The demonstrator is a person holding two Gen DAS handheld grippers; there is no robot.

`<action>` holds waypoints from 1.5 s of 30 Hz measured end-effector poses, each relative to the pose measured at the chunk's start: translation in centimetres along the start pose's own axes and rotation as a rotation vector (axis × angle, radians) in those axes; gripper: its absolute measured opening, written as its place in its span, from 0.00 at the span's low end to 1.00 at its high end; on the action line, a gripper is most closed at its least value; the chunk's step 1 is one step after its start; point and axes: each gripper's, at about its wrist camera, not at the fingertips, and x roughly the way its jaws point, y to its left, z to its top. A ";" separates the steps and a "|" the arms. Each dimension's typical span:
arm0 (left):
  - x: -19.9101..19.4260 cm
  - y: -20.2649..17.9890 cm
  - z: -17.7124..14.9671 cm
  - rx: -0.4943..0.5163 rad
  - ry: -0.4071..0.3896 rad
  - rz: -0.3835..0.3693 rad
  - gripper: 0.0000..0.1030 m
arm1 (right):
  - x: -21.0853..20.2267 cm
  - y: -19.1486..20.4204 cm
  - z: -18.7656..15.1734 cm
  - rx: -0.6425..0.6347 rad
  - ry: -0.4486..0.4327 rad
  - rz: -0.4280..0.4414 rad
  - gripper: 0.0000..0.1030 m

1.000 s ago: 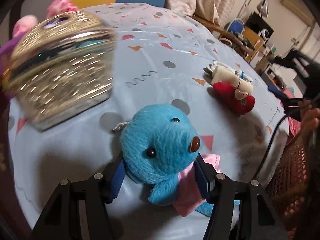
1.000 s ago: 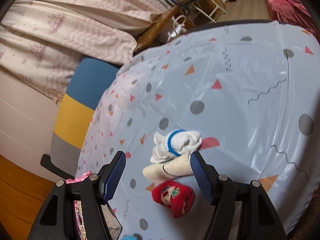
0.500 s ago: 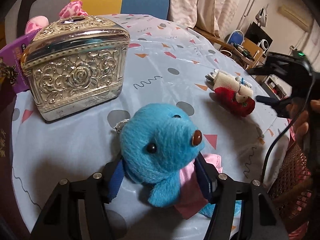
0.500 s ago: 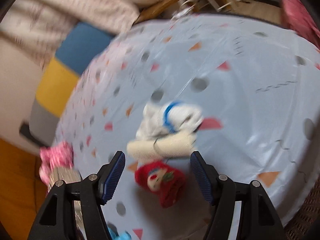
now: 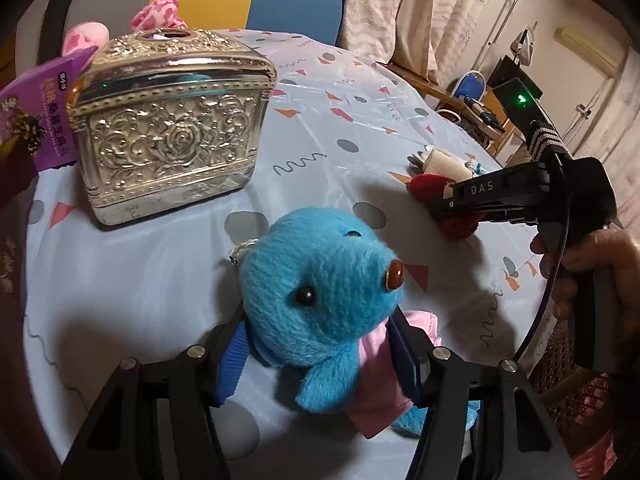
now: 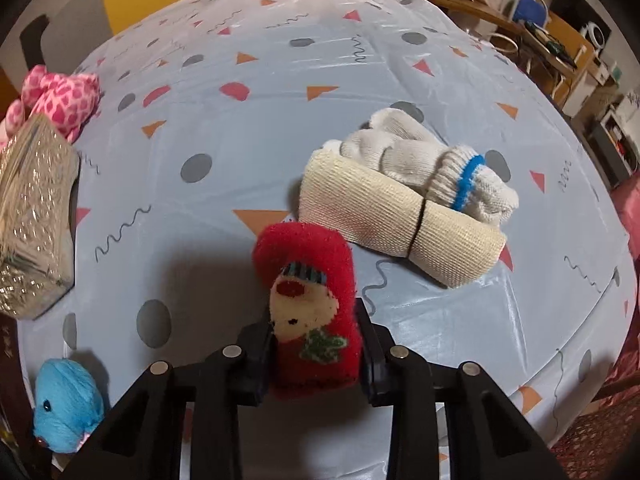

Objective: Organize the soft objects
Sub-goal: 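Hold the bear with left tool while right tool grasps the red Santa sock, then carry the blue bear over the gold tray with the left tool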

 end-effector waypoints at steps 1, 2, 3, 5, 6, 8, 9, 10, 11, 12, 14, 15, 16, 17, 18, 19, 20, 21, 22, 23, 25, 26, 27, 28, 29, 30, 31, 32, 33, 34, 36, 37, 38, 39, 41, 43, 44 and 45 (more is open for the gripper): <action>0.0 -0.1 0.1 0.002 0.001 0.006 0.59 | 0.2 0.1 -0.1 -0.008 0.009 0.005 0.35; -0.2 -0.2 0.1 0.005 0.003 0.018 0.58 | 0.2 0.3 -0.2 -0.022 0.006 -0.002 0.37; -0.3 -0.3 0.1 0.008 0.006 0.030 0.57 | 0.2 0.7 -0.3 -0.037 0.006 -0.010 0.37; -0.6 -0.3 0.0 0.001 0.006 0.042 0.56 | 0.2 1.0 -0.6 -0.057 -0.001 -0.019 0.37; -0.8 -0.3 0.0 -0.006 0.005 0.046 0.56 | 0.2 1.1 -0.7 -0.061 -0.003 -0.019 0.37; -1.3 -0.2 0.0 -0.012 -0.006 0.062 0.55 | 0.2 1.2 -0.9 -0.070 -0.009 -0.020 0.37; -1.6 -0.2 0.0 -0.009 -0.012 0.072 0.55 | 0.1 1.3 -1.0 -0.075 -0.012 -0.024 0.37; -1.9 -0.2 0.0 -0.007 -0.020 0.080 0.55 | 0.1 1.5 -1.2 -0.090 -0.018 -0.029 0.37; -2.2 -0.2 0.0 -0.008 -0.028 0.087 0.55 | 0.1 1.8 -1.3 -0.102 -0.023 -0.036 0.36; -2.6 -0.2 0.1 -0.010 -0.035 0.092 0.55 | 0.1 2.0 -1.4 -0.118 -0.029 -0.046 0.36; -3.2 -0.2 0.2 -0.012 -0.049 0.101 0.55 | 0.1 3.0 -0.8 -0.135 -0.034 -0.058 0.36; -3.5 -0.3 0.2 -0.012 -0.057 0.104 0.55 | 0.0 3.2 -0.9 -0.142 -0.036 -0.062 0.36; -3.8 -0.3 0.3 -0.010 -0.065 0.108 0.55 | 0.1 3.3 -0.9 -0.149 -0.038 -0.065 0.36; -4.3 -0.5 0.4 -0.005 -0.074 0.112 0.55 | 0.3 3.2 -0.7 -0.156 -0.040 -0.068 0.36; -4.6 -0.6 0.4 -0.003 -0.082 0.115 0.55 | 0.3 3.3 -0.7 -0.161 -0.042 -0.071 0.35; -5.0 -0.7 0.5 -0.001 -0.091 0.119 0.55 | 0.3 3.4 -0.7 -0.170 -0.044 -0.076 0.35; -5.5 -0.8 0.6 0.002 -0.102 0.123 0.55 | 0.3 3.4 -0.7 -0.176 -0.046 -0.080 0.35; -5.9 -0.9 0.6 0.004 -0.111 0.124 0.55 | 0.3 3.6 -0.7 -0.186 -0.049 -0.086 0.35; -6.3 -1.0 0.7 0.008 -0.122 0.126 0.55 | 0.2 3.7 -0.8 -0.192 -0.052 -0.091 0.35; -6.7 -1.1 0.8 0.011 -0.133 0.125 0.55 | 0.2 3.7 -0.8 -0.198 -0.053 -0.095 0.34; -7.4 -1.1 0.9 0.010 -0.149 0.124 0.55 | 0.2 3.8 -0.9 -0.208 -0.058 -0.102 0.34; -7.8 -1.1 1.0 0.009 -0.156 0.123 0.55 | 0.1 3.9 -1.0 -0.212 -0.060 -0.105 0.34; -8.1 -1.1 1.1 0.007 -0.161 0.123 0.55 | 0.0 4.0 -1.1 -0.217 -0.061 -0.109 0.34; -8.3 -1.1 1.2 0.006 -0.164 0.123 0.55 | 0.0 4.1 -1.1 -0.225 -0.065 -0.114 0.34; -8.5 -1.0 1.2 0.005 -0.169 0.124 0.55 | 0.0 4.2 -1.2 -0.231 -0.067 -0.117 0.34; -8.7 -1.0 1.3 0.004 -0.173 0.125 0.55 | 0.0 4.3 -1.2 -0.239 -0.071 -0.122 0.34; -8.9 -0.9 1.3 0.002 -0.176 0.125 0.55 | 0.1 4.4 -1.2 -0.246 -0.074 -0.127 0.34; -9.2 -0.9 1.2 -0.003 -0.178 0.124 0.56 | 0.1 4.4 -1.2 -0.251 -0.076 -0.130 0.34; -9.3 -0.8 1.3 -0.007 -0.180 0.125 0.56 | 0.1 4.5 -1.2 -0.257 -0.079 -0.133 0.34; -9.5 -0.7 1.3 -0.008 -0.183 0.128 0.56 | 0.1 4.5 -1.2 -0.260 -0.081 -0.135 0.34; -9.9 -0.7 1.3 -0.007 -0.191 0.140 0.56 | 0.1 4.5 -1.2 -0.264 -0.083 -0.138 0.34; -10.0 -0.6 1.3 -0.008 -0.194 0.143 0.56 | -0.4 4.9 -1.8 -0.265 -0.084 -0.140 0.34; -10.1 -0.5 1.3 -0.008 -0.199 0.148 0.56 | -0.3 4.9 -1.7 -0.267 -0.085 -0.140 0.34; -10.3 -0.5 1.3 -0.006 -0.205 0.159 0.56 | -0.3 4.9 -1.7 -0.269 -0.085 -0.141 0.34; -10.8 -0.3 1.4 -0.012 -0.214 0.162 0.56 | -0.4 5.0 -1.8 -0.277 -0.087 -0.145 0.34; -11.4 0.1 1.4 -0.023 -0.224 0.165 0.56 | -0.4 5.2 -1.9 -0.285 -0.089 -0.148 0.34; -12.0 0.5 1.5 -0.036 -0.232 0.166 0.56 | -0.4 5.3 -1.9 -0.288 -0.089 -0.149 0.34; -12.5 0.8 1.5 -0.051 -0.240 0.162 0.56 | -0.5 5.4 -2.0 -0.293 -0.090 -0.148 0.33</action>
